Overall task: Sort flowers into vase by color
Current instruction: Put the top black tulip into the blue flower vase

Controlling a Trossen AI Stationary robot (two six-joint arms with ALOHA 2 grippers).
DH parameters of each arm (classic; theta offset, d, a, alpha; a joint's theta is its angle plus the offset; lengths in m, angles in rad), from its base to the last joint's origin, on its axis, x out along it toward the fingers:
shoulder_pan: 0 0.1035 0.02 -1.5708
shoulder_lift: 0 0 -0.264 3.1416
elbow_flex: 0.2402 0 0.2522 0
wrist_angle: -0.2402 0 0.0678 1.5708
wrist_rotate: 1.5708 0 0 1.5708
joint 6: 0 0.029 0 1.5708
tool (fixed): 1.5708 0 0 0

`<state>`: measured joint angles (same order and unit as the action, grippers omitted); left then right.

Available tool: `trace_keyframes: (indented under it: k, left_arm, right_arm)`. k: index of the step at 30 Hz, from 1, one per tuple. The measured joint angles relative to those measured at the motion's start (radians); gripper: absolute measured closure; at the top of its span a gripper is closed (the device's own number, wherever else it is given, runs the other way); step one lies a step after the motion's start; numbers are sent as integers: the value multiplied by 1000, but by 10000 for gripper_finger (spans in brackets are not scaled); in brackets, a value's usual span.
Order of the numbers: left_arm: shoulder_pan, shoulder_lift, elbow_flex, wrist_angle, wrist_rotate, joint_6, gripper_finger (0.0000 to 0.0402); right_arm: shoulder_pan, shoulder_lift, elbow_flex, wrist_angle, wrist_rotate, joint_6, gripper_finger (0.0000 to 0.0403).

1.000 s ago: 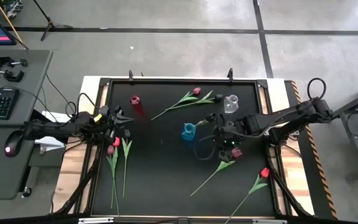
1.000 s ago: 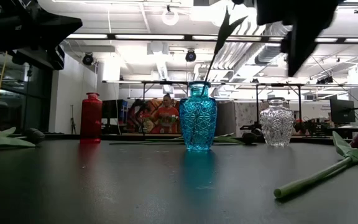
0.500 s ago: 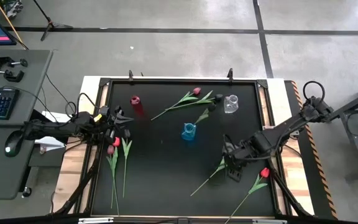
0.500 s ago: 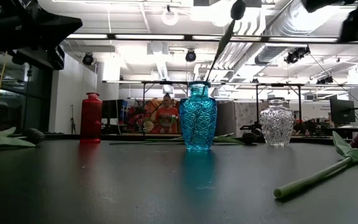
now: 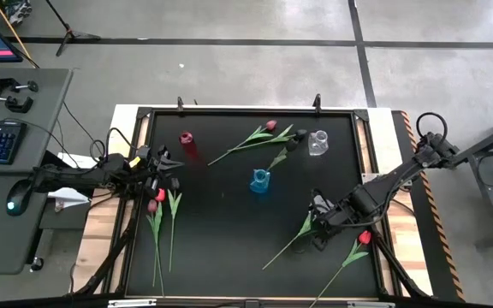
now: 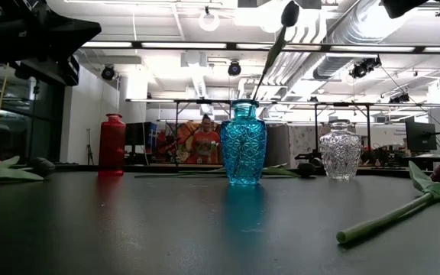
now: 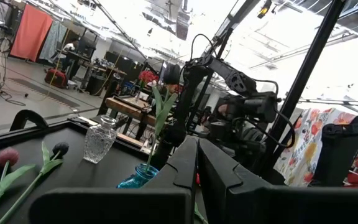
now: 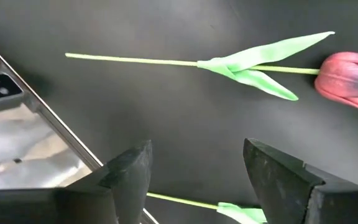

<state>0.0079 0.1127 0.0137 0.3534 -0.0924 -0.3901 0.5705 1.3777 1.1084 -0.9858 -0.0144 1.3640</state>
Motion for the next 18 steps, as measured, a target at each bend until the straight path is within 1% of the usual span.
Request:
trace_keyframes:
  k: [4, 9, 11, 14, 18]
  left_arm:
    - [0, 0, 0, 0, 0, 0, 398]
    - [0, 0, 0, 0, 0, 0, 398]
    - [0, 0, 0, 0, 0, 0, 398]
    - [0, 0, 0, 0, 0, 0, 398]
    - [0, 0, 0, 0, 0, 0, 398]
  right_arm:
    - [-6, 1, 0, 29, 7, 34, 159]
    - [-30, 1, 0, 34, 13, 148, 159]
    - [-48, 3, -9, 45, 12, 250, 159]
    - [-75, 4, -68, 105, 24, 461, 159]
    - [-113, 5, -186, 222, 99, 679, 159]
